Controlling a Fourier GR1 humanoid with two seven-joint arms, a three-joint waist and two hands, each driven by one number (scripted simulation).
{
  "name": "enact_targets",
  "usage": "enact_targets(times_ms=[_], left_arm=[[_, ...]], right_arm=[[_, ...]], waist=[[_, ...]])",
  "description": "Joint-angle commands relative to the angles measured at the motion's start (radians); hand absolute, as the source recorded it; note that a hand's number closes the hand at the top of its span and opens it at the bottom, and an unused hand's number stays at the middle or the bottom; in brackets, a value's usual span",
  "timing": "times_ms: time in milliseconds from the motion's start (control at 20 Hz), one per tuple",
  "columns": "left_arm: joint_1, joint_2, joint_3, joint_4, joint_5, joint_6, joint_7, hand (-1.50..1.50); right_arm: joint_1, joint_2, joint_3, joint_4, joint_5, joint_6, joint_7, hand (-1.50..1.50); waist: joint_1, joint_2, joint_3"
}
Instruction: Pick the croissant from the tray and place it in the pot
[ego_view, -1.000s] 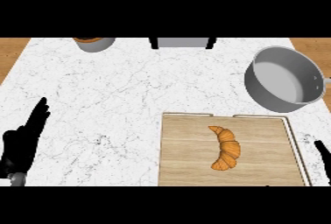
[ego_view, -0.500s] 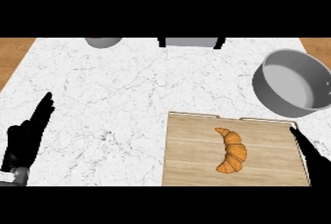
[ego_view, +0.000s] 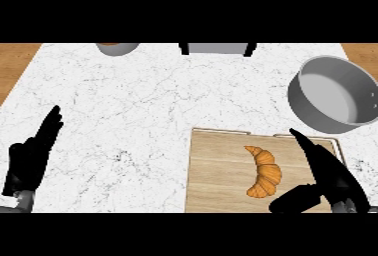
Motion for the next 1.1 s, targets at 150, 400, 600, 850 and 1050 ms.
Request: enact_targets(times_ms=[150,400,600,850,1050], left_arm=[[0.051,0.000,0.028,0.013,-0.006,-0.025,-0.044,0.00],[-0.020,-0.022,0.022,0.030,-0.037,-0.006,0.022,0.00],[-0.014,-0.034,0.029,0.017,-0.043,-0.011,0.020,0.00],[0.039,-0.031,0.041,-0.057,-0.044,-0.016,0.033,0.00],[0.045,-0.034,0.059,-0.078,-0.048,-0.023,0.059,0.00]], right_arm=[[-0.180,0.067,0.006,0.145,-0.077,0.140,0.225,-1.50],[-0.205,0.121,0.069,0.216,-0.031,0.139,0.236,-1.50],[-0.266,0.138,0.028,0.361,-0.068,0.182,0.156,-1.50],[-0.269,0.174,0.031,0.420,-0.056,0.182,0.167,-1.50],[-0.269,0.216,0.058,0.408,-0.002,0.176,0.199,-1.50]], waist=[[-0.012,-0.004,0.001],[-0.029,-0.005,0.001],[-0.025,-0.004,0.002],[-0.024,-0.007,0.002],[-0.030,-0.008,0.002]])
